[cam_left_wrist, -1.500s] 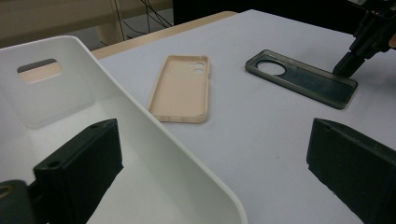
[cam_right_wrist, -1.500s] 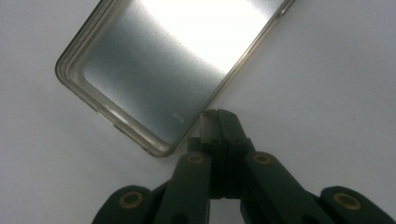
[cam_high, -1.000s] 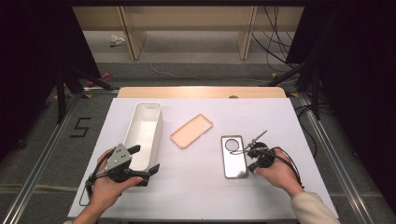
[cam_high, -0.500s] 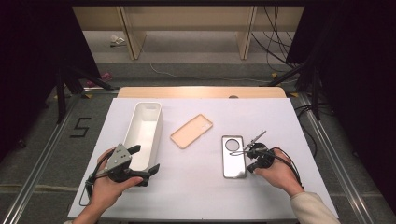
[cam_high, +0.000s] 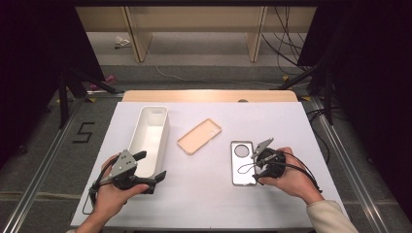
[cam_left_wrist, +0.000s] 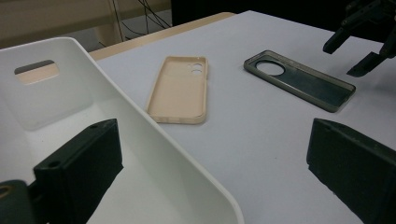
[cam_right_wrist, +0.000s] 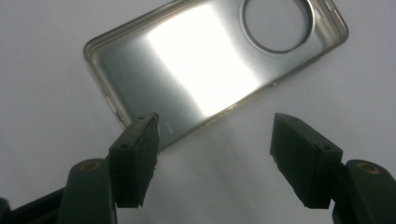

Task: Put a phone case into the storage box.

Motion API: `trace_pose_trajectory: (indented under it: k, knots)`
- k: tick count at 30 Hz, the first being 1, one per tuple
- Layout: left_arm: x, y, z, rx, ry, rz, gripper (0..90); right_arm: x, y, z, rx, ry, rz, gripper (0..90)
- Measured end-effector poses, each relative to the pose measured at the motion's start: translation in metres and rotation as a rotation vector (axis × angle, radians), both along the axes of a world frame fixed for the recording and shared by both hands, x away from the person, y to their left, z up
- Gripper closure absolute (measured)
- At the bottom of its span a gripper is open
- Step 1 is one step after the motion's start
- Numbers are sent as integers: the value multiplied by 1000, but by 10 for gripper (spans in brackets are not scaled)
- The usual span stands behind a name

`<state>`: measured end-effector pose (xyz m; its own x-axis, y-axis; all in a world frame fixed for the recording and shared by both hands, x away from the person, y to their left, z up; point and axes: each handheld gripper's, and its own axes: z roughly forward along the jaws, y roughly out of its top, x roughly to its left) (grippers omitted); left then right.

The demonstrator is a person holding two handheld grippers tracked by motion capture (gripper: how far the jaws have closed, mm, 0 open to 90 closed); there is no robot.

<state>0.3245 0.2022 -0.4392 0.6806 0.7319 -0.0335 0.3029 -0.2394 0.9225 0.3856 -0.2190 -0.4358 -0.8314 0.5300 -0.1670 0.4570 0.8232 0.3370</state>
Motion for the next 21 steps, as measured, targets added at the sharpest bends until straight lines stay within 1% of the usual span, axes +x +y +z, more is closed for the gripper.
trace_pose_trajectory:
  k: [2,4,8,10,11,12,17,19,20,21]
  knots:
    - [0,0,0,-1,1,0,30,-2,6,0,-14,10,48,295]
    - [0,0,0,-1,4,-2,30,-5,13,-1,-33,18,90,290]
    - [0,-1,0,0,4,-4,31,-9,26,-4,-79,31,157,285]
    - [0,-1,0,0,3,-5,31,-9,31,-7,-94,40,176,285]
    - [0,-1,0,0,3,-6,31,-9,31,-7,-94,40,176,285]
    - [0,-1,0,-1,4,-5,31,-8,34,-9,-117,35,183,278]
    - [0,-1,-1,-3,4,-6,32,-7,43,-10,-155,39,204,297]
    - [0,-2,-1,-2,4,-7,32,-6,45,-11,-177,41,236,305]
    - [0,-2,-1,-2,4,-7,32,-6,46,-12,-191,44,246,311]
    - [0,-2,-1,-2,5,-9,32,-6,46,-12,-191,44,246,311]
